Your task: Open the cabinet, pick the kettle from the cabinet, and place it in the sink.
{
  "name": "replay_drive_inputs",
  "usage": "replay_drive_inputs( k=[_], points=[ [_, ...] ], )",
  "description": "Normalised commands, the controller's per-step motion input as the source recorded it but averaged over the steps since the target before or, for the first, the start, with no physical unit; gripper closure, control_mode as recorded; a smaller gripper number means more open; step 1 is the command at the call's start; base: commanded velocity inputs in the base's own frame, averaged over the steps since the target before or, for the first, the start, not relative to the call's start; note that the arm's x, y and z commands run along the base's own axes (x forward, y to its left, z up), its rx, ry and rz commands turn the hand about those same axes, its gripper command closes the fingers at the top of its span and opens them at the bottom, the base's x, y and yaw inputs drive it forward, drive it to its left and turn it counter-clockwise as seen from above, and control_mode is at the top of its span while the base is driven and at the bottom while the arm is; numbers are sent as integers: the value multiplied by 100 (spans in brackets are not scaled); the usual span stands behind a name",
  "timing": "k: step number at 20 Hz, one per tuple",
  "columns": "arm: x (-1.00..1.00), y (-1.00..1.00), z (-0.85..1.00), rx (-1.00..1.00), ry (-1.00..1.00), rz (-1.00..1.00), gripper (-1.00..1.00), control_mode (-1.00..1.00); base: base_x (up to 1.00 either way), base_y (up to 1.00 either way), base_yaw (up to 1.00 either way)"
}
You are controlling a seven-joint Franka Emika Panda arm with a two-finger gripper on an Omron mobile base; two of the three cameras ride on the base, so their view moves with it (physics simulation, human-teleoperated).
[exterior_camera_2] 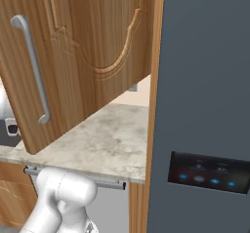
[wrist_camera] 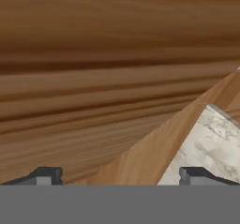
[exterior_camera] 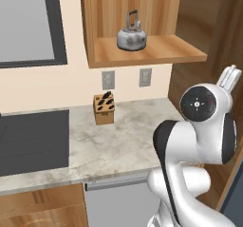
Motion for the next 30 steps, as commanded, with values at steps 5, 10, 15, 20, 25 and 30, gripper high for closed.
replay_drive_inputs(
  k=[5, 10, 15, 20, 25, 30],
  points=[
    [-15, -28, 0, 0, -9, -11, -100, -100, 0, 0, 0],
    [-2, -36, 1, 0, -3, -11, -100, -100, 0, 0, 0],
    [-3, -43, 1, 0, -1, -11, -100, -100, 0, 0, 0],
    [-3, -39, 0, 0, -2, -11, -100, -100, 0, 0, 0],
    [0, -25, 0, 0, -1, -5, -100, -100, 0, 0, 0],
    [0, -6, 0, 0, 0, 0, -100, -100, 0, 0, 0]
  ],
)
